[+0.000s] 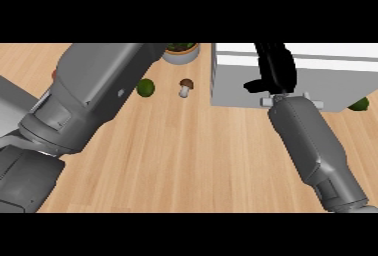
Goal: Pick up the can, place it into the drawer and close the drawer
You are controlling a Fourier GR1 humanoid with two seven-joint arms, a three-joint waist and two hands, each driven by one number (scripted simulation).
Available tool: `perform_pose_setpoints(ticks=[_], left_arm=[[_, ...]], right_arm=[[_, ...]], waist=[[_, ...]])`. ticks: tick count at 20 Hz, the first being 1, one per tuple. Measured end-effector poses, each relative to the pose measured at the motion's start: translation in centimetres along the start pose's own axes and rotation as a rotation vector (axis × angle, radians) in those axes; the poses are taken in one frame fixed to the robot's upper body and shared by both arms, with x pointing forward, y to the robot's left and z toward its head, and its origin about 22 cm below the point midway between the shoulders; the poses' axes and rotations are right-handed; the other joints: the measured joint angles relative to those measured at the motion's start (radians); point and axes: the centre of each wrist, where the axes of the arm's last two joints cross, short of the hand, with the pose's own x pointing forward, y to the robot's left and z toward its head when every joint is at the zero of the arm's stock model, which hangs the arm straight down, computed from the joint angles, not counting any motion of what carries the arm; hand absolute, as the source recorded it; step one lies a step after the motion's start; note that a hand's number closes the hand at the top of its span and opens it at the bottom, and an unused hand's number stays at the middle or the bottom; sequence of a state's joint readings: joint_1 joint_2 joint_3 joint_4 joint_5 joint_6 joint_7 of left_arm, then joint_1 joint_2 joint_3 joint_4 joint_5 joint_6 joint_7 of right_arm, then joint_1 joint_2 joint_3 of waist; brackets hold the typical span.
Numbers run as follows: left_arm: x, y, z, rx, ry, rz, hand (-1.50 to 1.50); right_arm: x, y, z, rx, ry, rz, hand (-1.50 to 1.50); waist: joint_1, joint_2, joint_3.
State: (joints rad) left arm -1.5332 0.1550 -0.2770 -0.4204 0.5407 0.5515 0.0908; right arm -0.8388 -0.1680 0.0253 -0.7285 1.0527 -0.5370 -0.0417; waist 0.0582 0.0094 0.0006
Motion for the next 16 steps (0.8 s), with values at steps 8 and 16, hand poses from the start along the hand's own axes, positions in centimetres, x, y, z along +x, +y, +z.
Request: perform_pose_setpoints(ticks=[8, 16], left_arm=[[-0.2, 2.1, 0.1, -0.006, 0.006, -0.01, -1.5], [-1.1, 3.9, 0.5, -0.02, 0.014, -0.012, -1.5]], right_arm=[[-0.1, -0.4, -2.9, -0.055, 0.003, 0.045, -1.5], [-0.2, -1.3, -4.8, -0.027, 0.001, 0.079, -1.5]], waist=[[0.021, 0.001, -0.001], [0.039, 0.011, 0.003]])
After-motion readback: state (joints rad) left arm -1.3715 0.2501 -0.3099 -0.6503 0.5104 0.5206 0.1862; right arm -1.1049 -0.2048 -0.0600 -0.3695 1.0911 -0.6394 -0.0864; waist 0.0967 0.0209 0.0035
